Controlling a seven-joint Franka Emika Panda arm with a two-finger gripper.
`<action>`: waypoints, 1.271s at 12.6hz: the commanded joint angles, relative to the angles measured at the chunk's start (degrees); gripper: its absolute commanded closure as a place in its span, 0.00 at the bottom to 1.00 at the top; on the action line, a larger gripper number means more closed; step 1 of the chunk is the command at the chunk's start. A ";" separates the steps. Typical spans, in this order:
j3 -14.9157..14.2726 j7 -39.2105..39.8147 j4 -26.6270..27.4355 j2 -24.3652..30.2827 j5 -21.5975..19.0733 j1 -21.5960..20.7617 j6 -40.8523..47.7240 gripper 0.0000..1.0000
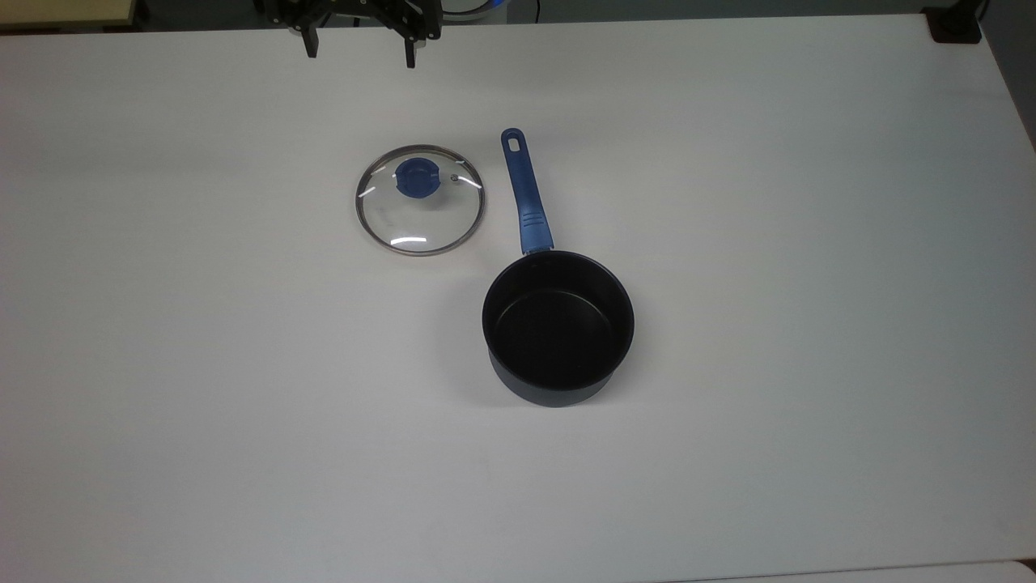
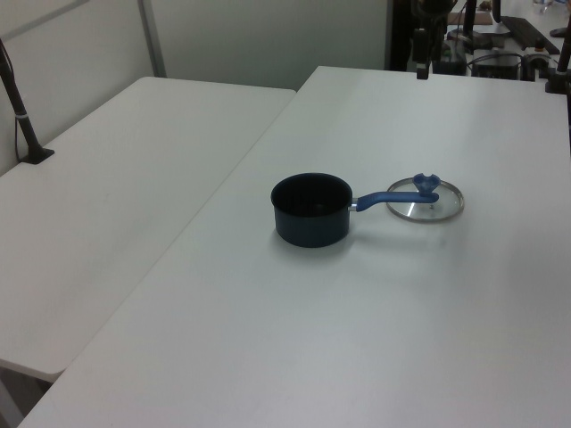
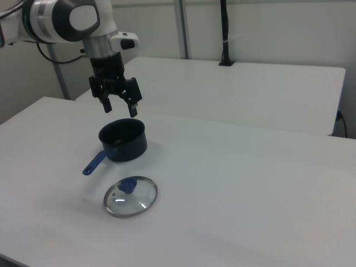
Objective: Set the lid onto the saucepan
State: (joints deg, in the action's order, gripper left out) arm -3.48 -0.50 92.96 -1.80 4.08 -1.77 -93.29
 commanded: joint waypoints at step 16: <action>-0.65 6.04 20.21 -4.53 -0.13 -0.43 -19.80 0.00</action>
State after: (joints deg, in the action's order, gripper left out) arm -3.80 4.19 104.87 -8.48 4.08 -1.54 -107.21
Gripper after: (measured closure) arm 0.000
